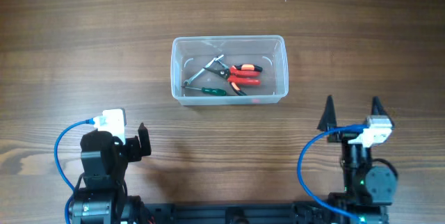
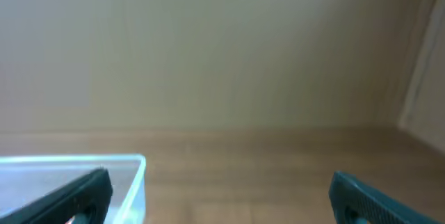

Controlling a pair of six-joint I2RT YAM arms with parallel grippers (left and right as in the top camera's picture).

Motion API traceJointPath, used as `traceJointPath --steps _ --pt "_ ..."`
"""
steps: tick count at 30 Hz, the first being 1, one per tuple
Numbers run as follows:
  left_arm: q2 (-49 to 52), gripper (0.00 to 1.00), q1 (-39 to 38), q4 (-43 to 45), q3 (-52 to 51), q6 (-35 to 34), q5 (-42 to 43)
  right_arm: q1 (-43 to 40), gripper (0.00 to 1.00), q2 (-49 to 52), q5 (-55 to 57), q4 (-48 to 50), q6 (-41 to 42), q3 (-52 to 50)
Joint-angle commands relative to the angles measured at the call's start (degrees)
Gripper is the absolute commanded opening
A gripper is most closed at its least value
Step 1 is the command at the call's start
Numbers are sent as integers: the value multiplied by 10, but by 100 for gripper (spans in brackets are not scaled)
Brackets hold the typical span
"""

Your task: Pack container

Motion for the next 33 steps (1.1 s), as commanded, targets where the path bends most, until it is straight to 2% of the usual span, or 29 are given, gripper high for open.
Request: traceJointPath --steps 1,4,14,18,33 --pt "-3 100 0 1 -3 -1 -7 18 100 -9 59 7 67 -29" --pt "-3 100 0 1 -3 -1 -7 18 100 -9 60 -34 70 -29" --pt "-3 100 0 1 -3 -1 -7 19 100 -6 19 -36 36 -29" --pt "-3 100 0 1 -3 -1 -7 19 100 23 -61 -40 35 -29" --pt "-3 100 0 1 -3 -1 -7 19 100 125 -62 -39 40 -29"
